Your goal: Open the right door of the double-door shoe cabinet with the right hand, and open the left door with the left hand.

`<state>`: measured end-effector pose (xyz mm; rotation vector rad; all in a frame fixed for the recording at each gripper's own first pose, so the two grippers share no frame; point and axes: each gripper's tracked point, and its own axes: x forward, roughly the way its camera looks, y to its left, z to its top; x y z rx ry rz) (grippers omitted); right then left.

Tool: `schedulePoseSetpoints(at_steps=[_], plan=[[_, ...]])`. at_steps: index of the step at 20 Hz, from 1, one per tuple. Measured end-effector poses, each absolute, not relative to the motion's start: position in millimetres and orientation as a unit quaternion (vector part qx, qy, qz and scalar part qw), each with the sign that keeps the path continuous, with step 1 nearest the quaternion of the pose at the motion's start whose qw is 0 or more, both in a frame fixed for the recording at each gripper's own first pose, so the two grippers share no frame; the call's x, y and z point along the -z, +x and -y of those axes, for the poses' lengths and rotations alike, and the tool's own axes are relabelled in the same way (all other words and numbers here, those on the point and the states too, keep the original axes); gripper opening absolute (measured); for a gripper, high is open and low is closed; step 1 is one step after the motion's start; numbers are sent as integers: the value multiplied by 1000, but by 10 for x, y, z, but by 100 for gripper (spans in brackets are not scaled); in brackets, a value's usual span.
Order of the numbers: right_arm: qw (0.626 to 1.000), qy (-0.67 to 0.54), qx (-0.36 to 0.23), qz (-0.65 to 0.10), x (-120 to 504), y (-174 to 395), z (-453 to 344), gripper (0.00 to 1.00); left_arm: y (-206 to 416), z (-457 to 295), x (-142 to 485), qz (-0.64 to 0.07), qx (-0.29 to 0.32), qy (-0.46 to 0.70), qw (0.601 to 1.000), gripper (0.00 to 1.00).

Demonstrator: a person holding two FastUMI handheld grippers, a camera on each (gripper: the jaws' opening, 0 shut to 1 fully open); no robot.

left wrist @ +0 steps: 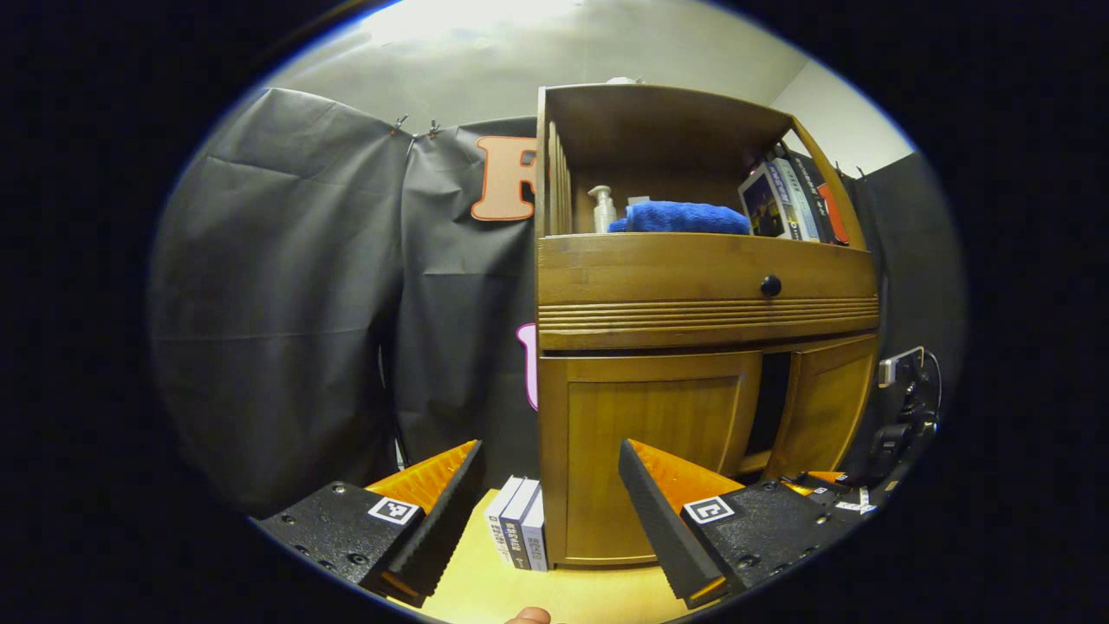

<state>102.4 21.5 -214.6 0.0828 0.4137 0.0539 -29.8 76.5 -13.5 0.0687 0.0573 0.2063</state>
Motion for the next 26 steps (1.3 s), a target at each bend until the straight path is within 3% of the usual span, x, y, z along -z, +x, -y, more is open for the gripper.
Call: schedulePoseSetpoints(at_steps=[1, 2, 26], plan=[[978, 42, -25, -205, 2146, 1031, -215, 31, -304, -720, 146, -29, -97, 34, 994, 92], [978, 44, -24, -204, 2159, 1031, -219, 27, -309, -661, 157, -31, -91, 34, 995, 92], [973, 59, 80, -207, 2098, 933, -89, 26, -125, 557, 465, -59, 80, 28, 995, 92]])
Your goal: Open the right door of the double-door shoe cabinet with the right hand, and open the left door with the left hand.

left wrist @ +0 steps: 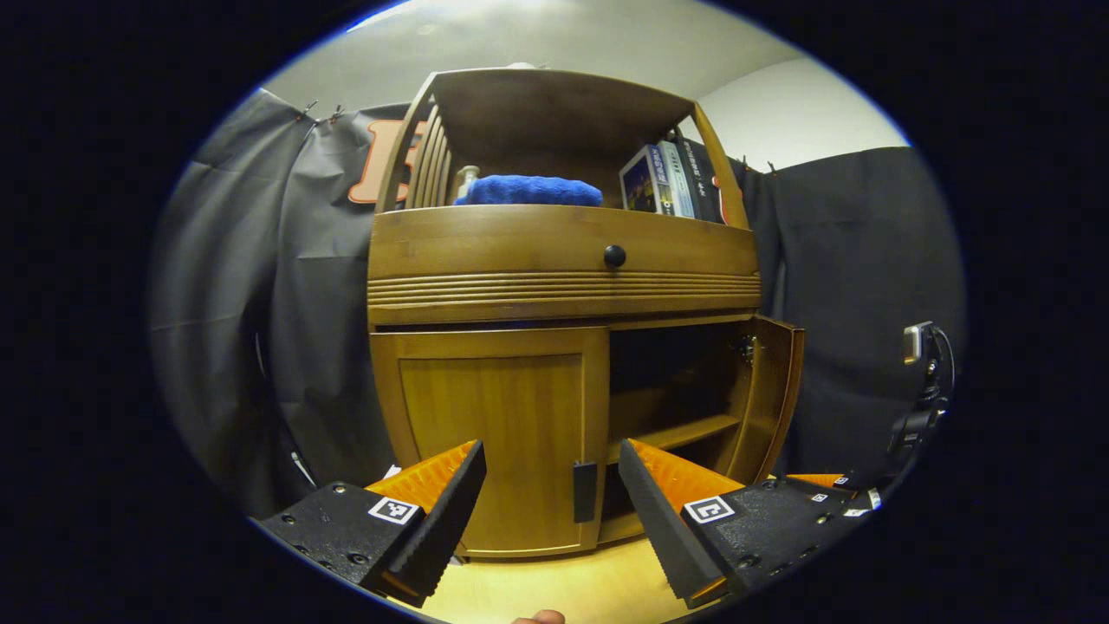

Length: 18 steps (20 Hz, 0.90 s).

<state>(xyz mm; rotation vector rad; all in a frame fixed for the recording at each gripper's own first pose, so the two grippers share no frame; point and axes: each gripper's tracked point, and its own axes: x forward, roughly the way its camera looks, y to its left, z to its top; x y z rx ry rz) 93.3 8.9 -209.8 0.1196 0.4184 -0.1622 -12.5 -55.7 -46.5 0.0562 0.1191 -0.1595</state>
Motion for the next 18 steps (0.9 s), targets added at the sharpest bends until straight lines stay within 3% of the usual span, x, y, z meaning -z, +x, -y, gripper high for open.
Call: schedulePoseSetpoints(at_steps=[17, 18], plan=[[965, 23, 176, -195, 1946, 454, 910, 26, -69, 808, 601, -74, 102, 20, 992, 95], [964, 22, 181, -193, 1944, 442, 978, 22, -63, 817, 609, -75, 102, 20, 992, 95]])
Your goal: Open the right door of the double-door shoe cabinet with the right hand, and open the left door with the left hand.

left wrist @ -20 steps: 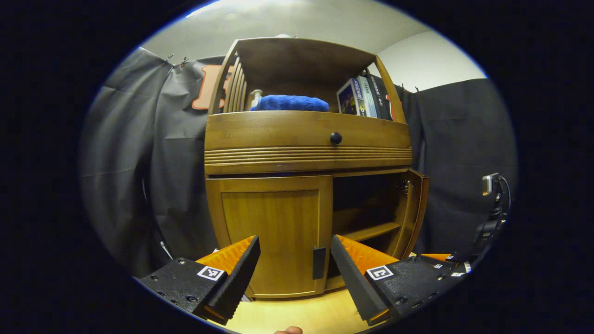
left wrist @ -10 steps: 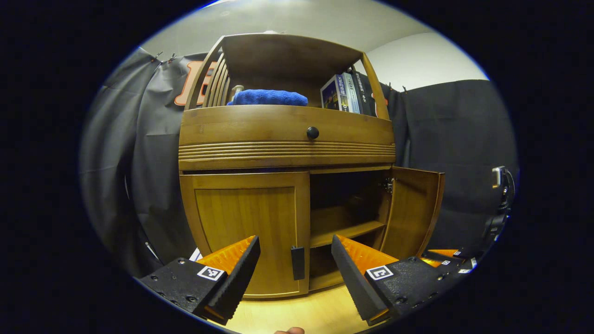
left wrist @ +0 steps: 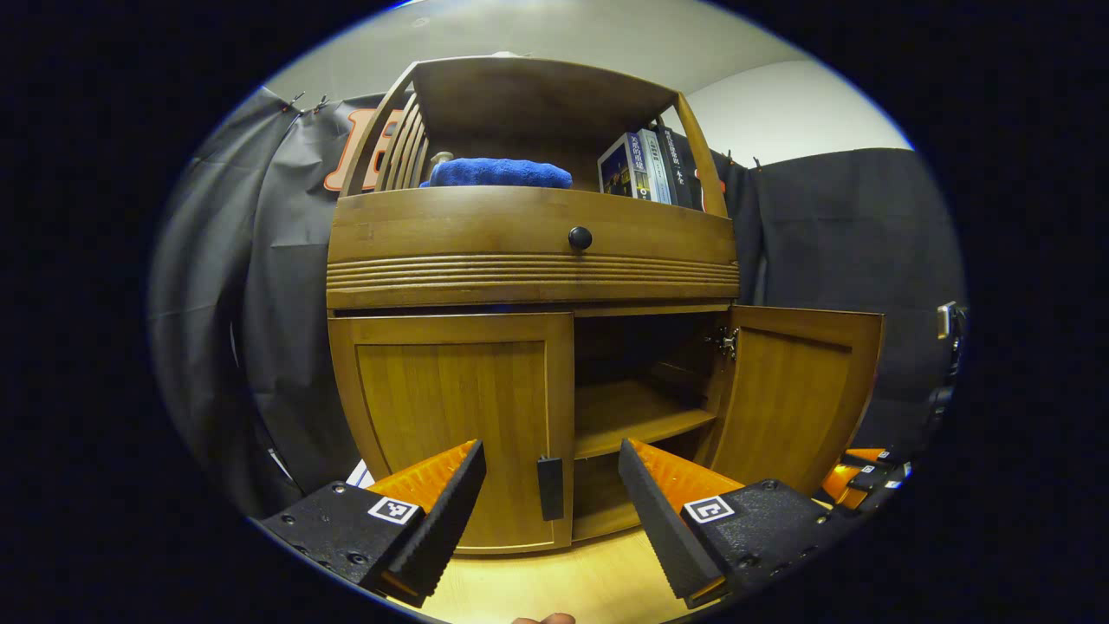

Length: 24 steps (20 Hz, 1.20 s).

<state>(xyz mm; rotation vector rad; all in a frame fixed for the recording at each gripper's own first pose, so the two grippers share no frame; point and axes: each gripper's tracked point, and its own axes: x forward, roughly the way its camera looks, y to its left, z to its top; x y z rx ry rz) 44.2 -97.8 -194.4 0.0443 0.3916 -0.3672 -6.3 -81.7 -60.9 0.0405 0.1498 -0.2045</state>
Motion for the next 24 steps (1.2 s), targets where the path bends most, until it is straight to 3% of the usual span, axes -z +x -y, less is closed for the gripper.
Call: schedulePoseSetpoints(at_steps=[1, 18, 22, 24], plan=[[964, 20, 185, -191, 1928, 432, 1040, 21, -62, 828, 622, -75, 102, 20, 992, 92], [953, -2, 236, -189, 1889, 223, 1767, 19, 546, 965, 1273, -105, 54, 34, 992, 95], [952, -3, 239, -189, 1874, 185, 1859, 19, 820, 975, 1502, -119, 37, 36, 992, 85], [953, -3, 236, -188, 1865, 198, 1862, 19, 956, 971, 1607, -128, 28, 34, 991, 85]])
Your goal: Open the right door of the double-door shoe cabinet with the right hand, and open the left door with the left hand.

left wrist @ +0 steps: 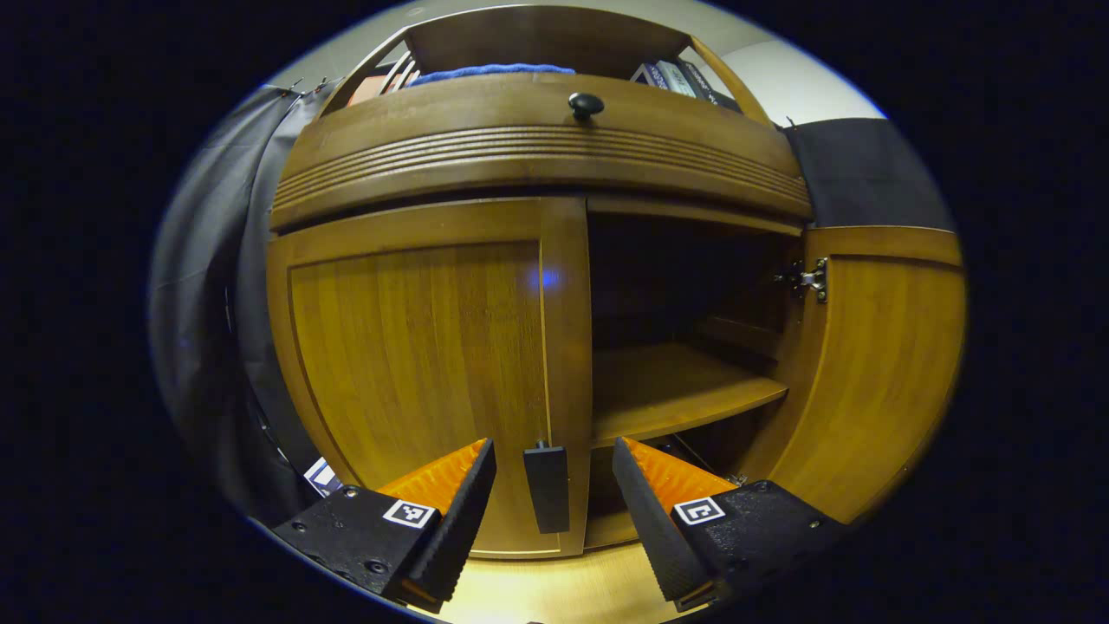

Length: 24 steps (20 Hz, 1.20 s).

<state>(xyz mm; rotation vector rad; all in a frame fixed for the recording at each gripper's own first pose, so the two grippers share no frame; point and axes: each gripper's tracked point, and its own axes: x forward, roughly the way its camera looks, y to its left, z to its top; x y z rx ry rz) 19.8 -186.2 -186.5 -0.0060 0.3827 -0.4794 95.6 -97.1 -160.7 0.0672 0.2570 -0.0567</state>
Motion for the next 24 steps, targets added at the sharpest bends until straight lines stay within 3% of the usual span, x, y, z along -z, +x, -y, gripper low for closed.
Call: schedulePoseSetpoints(at_steps=[3, 9, 13, 24], plan=[[954, -6, 234, -189, 1864, 200, 1877, 19, 1061, 912, 1739, -134, 14, 31, 990, 82], [954, -5, 230, -190, 1863, 210, 1888, 19, 1236, 872, 1908, -145, 0, 21, 989, 63], [955, -8, 228, -189, 1846, 205, 1898, 19, 1255, 888, 1941, -147, 3, 12, 989, 37], [957, -4, 224, -184, 1805, 102, 1791, 19, 1000, 871, 1919, -155, 25, -3, 988, 35]])
